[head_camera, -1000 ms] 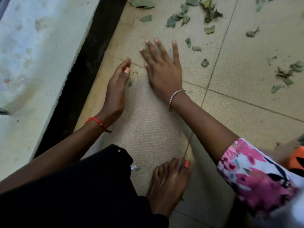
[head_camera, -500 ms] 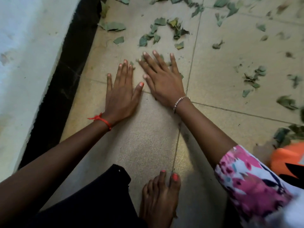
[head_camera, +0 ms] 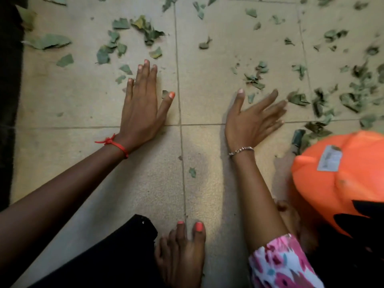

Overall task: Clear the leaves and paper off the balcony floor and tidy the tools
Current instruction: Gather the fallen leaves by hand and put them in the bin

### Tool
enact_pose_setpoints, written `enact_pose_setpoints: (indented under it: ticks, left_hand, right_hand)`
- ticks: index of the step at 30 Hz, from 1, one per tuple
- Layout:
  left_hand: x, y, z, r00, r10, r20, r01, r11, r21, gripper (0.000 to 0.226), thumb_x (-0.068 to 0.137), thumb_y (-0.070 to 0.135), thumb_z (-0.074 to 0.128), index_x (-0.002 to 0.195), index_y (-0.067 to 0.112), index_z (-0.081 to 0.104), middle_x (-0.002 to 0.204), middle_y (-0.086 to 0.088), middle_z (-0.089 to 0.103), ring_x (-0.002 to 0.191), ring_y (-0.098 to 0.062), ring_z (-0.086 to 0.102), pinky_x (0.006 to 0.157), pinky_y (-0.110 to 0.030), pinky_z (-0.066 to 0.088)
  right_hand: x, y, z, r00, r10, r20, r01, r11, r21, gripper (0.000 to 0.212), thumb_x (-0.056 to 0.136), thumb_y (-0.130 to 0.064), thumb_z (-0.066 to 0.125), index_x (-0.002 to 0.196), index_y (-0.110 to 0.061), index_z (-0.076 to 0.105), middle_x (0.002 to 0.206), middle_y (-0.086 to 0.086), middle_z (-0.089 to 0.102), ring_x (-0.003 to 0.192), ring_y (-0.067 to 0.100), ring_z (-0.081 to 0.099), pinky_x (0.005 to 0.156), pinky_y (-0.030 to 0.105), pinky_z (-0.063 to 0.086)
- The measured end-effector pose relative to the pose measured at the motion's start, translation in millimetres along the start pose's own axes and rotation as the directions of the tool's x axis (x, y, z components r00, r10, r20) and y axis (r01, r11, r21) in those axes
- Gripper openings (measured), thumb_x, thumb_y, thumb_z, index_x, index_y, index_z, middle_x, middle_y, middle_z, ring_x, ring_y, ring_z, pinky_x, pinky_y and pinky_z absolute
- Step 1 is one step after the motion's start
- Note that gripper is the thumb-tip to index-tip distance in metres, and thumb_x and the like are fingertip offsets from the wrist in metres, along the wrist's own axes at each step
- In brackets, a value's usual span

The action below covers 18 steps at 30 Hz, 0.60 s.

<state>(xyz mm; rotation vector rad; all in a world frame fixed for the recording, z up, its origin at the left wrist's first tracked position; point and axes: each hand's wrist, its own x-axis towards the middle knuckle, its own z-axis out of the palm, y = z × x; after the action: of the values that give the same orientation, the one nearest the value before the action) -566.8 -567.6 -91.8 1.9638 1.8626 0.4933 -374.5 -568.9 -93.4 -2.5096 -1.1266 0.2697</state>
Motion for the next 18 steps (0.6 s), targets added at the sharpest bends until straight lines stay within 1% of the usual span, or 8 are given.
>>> enact_pose_setpoints:
  ticks: [2, 4, 6, 8, 10, 15, 17, 18]
  left_hand:
    - [5.2, 2.9, 3.6, 1.000, 0.006, -0.016, -0.006, 1.000, -0.019, 0.070, 0.094, 0.046, 0.025, 0.150, 0.007, 0.010, 0.159, -0.008, 0.004, 0.147, -0.019, 0.001, 0.117, -0.033, -0.001]
    - [9.4, 3.2, 3.7, 0.999, -0.020, -0.046, 0.018, 0.999, -0.049, 0.068, 0.095, 0.045, 0.027, 0.150, 0.006, 0.014, 0.159, -0.009, 0.007, 0.147, -0.019, 0.003, 0.117, -0.032, 0.001]
    - [10.4, 2.2, 3.0, 0.997, -0.038, -0.072, 0.032, 0.996, -0.082, 0.067, 0.096, 0.043, 0.029, 0.149, 0.006, 0.016, 0.159, -0.009, 0.010, 0.147, -0.020, 0.005, 0.117, -0.032, 0.003]
    - [11.0, 1.8, 2.5, 0.996, -0.041, -0.079, 0.033, 0.995, -0.092, 0.066, 0.096, 0.042, 0.030, 0.149, 0.006, 0.018, 0.158, -0.009, 0.012, 0.147, -0.020, 0.007, 0.117, -0.033, 0.004]
    - [12.7, 2.4, 3.0, 0.996, -0.029, -0.081, 0.022, 0.996, -0.091, 0.066, 0.095, 0.042, 0.031, 0.149, 0.005, 0.019, 0.158, -0.009, 0.013, 0.147, -0.021, 0.008, 0.117, -0.033, 0.005]
    - [18.1, 4.3, 3.1, 0.996, -0.026, -0.081, 0.016, 0.993, -0.120, 0.068, 0.093, 0.044, 0.033, 0.148, 0.005, 0.021, 0.158, -0.009, 0.015, 0.146, -0.020, 0.009, 0.117, -0.031, 0.004]
    - [17.6, 3.2, 3.0, 0.996, -0.016, -0.083, 0.006, 0.993, -0.119, 0.068, 0.093, 0.044, 0.034, 0.148, 0.006, 0.021, 0.158, -0.008, 0.015, 0.146, -0.020, 0.009, 0.117, -0.031, 0.004]
    - [17.7, 2.7, 3.3, 0.996, -0.012, -0.083, 0.002, 0.993, -0.119, 0.068, 0.093, 0.044, 0.034, 0.148, 0.006, 0.022, 0.158, -0.008, 0.015, 0.146, -0.020, 0.009, 0.117, -0.030, 0.004]
  right_hand:
    - [-5.2, -8.0, 7.1, 0.986, -0.135, 0.096, 0.132, 0.991, 0.033, 0.074, 0.095, -0.053, 0.033, 0.150, -0.010, 0.008, 0.157, 0.018, 0.004, 0.146, 0.030, -0.002, 0.116, 0.043, -0.005]
    - [-12.6, -19.6, 10.5, 0.912, -0.383, 0.146, 0.362, 0.920, 0.150, 0.068, 0.097, -0.049, 0.034, 0.150, -0.012, 0.012, 0.158, 0.012, 0.008, 0.146, 0.024, 0.003, 0.117, 0.037, -0.004]
    - [-11.1, -24.9, 7.9, 0.872, -0.480, 0.099, 0.442, 0.857, 0.264, 0.061, 0.098, -0.043, 0.037, 0.149, -0.013, 0.021, 0.157, 0.009, 0.014, 0.146, 0.020, 0.008, 0.116, 0.033, -0.001]
    - [3.2, -20.2, 3.2, 0.922, -0.388, -0.024, 0.379, 0.884, 0.272, 0.057, 0.098, -0.039, 0.038, 0.146, -0.010, 0.028, 0.156, 0.010, 0.018, 0.146, 0.022, 0.009, 0.117, 0.035, 0.003]
    - [22.2, -8.9, -2.3, 0.971, -0.224, -0.089, 0.237, 0.953, 0.190, 0.058, 0.098, -0.040, 0.037, 0.146, -0.009, 0.027, 0.156, 0.012, 0.016, 0.146, 0.024, 0.006, 0.117, 0.038, 0.004]
    - [54.7, 11.8, -7.2, 0.984, 0.149, -0.095, -0.148, 0.989, 0.016, 0.071, 0.094, -0.052, 0.033, 0.147, -0.008, 0.019, 0.155, 0.022, 0.007, 0.145, 0.034, -0.001, 0.116, 0.047, -0.001]
    - [55.0, 11.9, -6.0, 0.985, 0.169, -0.030, -0.169, 0.985, -0.017, 0.074, 0.094, -0.055, 0.032, 0.148, -0.008, 0.016, 0.155, 0.023, 0.006, 0.145, 0.036, -0.002, 0.116, 0.048, -0.003]
    - [52.2, 10.8, -4.5, 0.993, 0.116, 0.003, -0.115, 0.993, -0.025, 0.074, 0.094, -0.055, 0.032, 0.149, -0.008, 0.015, 0.155, 0.023, 0.005, 0.145, 0.035, -0.002, 0.116, 0.047, -0.002]
